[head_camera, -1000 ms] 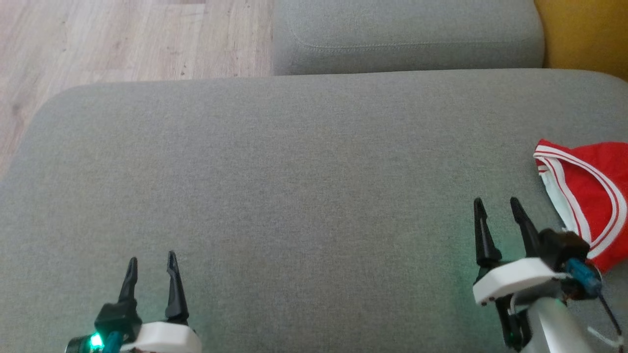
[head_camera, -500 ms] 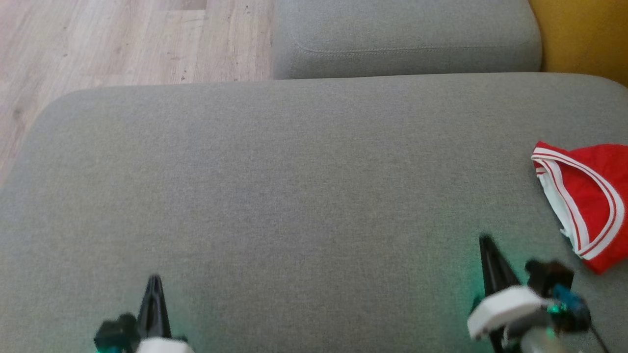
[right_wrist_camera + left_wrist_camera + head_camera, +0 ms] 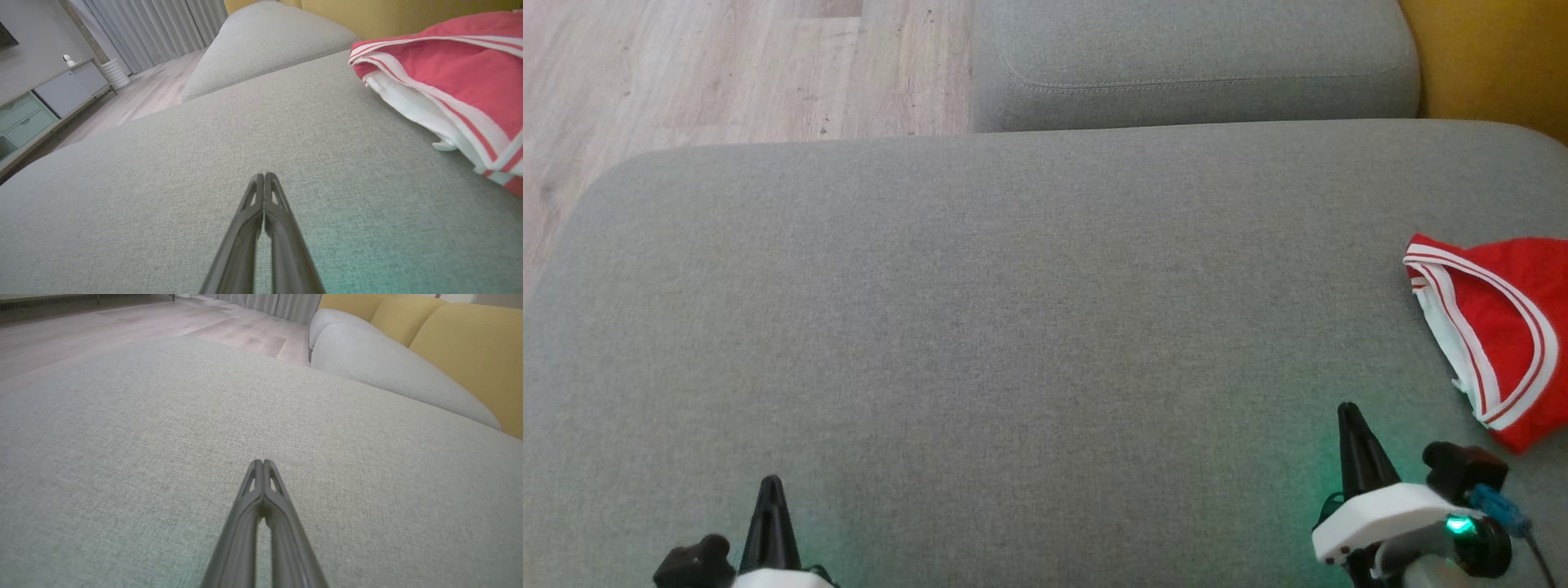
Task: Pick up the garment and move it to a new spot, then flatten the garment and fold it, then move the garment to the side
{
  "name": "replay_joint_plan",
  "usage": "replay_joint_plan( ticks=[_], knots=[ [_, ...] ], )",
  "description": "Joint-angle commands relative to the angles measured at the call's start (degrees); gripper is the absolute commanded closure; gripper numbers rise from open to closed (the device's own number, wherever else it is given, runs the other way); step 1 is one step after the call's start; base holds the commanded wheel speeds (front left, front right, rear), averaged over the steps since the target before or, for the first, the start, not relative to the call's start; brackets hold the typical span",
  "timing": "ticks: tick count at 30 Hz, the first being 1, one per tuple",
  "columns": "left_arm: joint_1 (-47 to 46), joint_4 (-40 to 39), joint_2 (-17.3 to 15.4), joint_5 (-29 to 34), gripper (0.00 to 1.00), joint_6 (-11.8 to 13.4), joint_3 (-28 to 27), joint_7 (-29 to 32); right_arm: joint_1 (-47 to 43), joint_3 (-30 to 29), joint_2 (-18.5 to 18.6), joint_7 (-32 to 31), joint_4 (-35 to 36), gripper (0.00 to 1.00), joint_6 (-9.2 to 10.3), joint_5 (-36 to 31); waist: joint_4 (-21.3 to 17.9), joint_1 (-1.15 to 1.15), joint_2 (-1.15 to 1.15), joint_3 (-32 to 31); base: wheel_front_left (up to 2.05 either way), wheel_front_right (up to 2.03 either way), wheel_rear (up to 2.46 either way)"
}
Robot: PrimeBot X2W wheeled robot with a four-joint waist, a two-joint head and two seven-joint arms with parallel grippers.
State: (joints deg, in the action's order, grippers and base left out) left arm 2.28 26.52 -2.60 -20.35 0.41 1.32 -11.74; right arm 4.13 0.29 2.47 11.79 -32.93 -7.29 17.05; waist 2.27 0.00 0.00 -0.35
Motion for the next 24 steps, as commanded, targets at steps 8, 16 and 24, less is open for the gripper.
replay_joint_plan(
  ticks=[8,16,24],
  knots=[
    [-3.1,-2.9,-0.1,-6.4,1.0,-1.0,-1.4,1.4,2.4,-0.7,0.1,-1.5,3.5,1.0,-0.04,6.8,-0.2,0.0,0.0,0.0,0.0,0.0,0.0],
    [-3.4,-3.6,-0.1,-10.9,1.0,-1.5,-1.8,2.6,2.4,-1.1,0.1,-2.7,4.5,1.0,-0.05,11.5,-0.3,0.0,0.0,0.1,0.0,0.0,0.0],
    [-3.9,-4.3,-0.1,-16.0,1.0,-2.0,-2.3,3.9,2.4,-1.6,0.2,-4.0,5.7,1.0,-0.06,16.9,-0.5,0.0,0.0,0.1,0.0,0.0,0.0]
  ],
)
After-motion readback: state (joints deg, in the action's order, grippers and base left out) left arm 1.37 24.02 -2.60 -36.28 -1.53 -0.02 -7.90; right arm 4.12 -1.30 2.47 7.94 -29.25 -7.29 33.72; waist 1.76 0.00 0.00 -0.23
